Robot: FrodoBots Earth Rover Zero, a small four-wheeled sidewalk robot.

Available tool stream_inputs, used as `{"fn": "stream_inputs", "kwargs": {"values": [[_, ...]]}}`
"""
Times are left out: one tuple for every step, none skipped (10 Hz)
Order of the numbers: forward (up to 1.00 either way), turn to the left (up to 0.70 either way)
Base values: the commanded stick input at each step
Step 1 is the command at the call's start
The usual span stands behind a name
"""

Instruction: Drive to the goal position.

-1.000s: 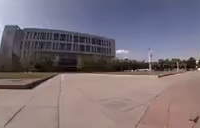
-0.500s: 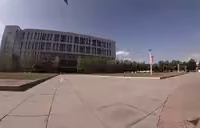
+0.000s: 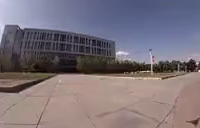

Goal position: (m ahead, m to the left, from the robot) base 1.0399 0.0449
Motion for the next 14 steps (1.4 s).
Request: {"fn": "stream_inputs", "kwargs": {"values": [[0.70, 0.06], [0.70, 0.00], [0.70, 0.00], [0.70, 0.00], [0.70, 0.00], [0.70, 0.00], [0.70, 0.00], [0.70, 0.00], [0.70, 0.00], [0.70, 0.00], [0.70, 0.00], [0.70, 0.00], [0.70, 0.00], [0.70, 0.00]]}}
